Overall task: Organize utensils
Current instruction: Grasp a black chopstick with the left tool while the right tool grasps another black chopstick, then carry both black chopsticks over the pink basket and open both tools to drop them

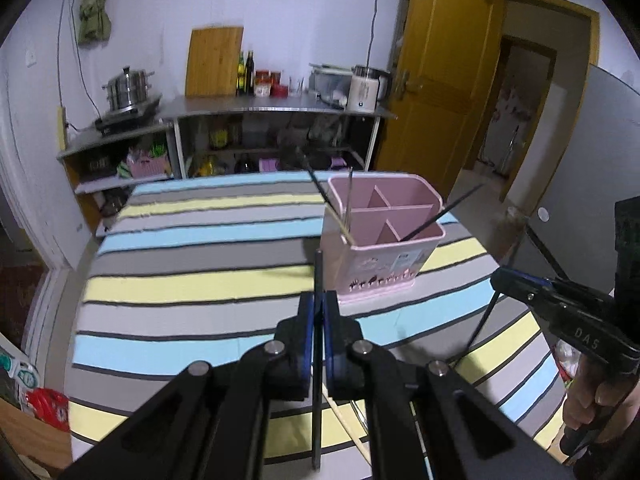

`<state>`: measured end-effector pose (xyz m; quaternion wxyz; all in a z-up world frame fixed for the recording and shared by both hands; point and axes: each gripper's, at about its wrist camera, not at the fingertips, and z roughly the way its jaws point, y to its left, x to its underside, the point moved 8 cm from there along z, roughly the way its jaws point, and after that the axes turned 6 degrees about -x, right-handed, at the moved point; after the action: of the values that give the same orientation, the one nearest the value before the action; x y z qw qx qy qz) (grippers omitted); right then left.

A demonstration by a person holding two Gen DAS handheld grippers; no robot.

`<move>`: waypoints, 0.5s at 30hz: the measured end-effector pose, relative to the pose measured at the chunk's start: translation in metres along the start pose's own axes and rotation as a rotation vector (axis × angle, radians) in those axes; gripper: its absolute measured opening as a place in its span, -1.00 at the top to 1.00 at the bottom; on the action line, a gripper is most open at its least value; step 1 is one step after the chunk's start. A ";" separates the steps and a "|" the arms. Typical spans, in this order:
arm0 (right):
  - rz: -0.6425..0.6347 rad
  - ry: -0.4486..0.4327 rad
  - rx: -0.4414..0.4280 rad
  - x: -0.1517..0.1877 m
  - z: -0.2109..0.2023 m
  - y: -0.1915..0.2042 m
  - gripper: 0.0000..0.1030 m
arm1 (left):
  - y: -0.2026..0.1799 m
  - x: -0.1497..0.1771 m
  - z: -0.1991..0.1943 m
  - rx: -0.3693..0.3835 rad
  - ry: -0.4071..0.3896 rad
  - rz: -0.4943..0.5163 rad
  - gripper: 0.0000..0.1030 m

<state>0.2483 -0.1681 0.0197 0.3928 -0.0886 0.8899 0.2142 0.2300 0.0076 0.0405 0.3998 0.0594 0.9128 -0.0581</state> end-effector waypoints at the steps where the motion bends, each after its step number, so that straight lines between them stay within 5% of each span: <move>1: -0.007 -0.010 0.001 -0.003 -0.005 0.003 0.91 | -0.001 -0.001 -0.003 0.000 -0.005 0.001 0.90; 15: -0.050 -0.024 0.008 0.007 -0.035 0.014 0.91 | -0.008 0.009 -0.029 0.017 -0.025 0.009 0.90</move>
<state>0.2157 -0.1714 0.0395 0.4089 -0.1069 0.8835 0.2017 0.2015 0.0046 0.0541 0.4110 0.0662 0.9069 -0.0648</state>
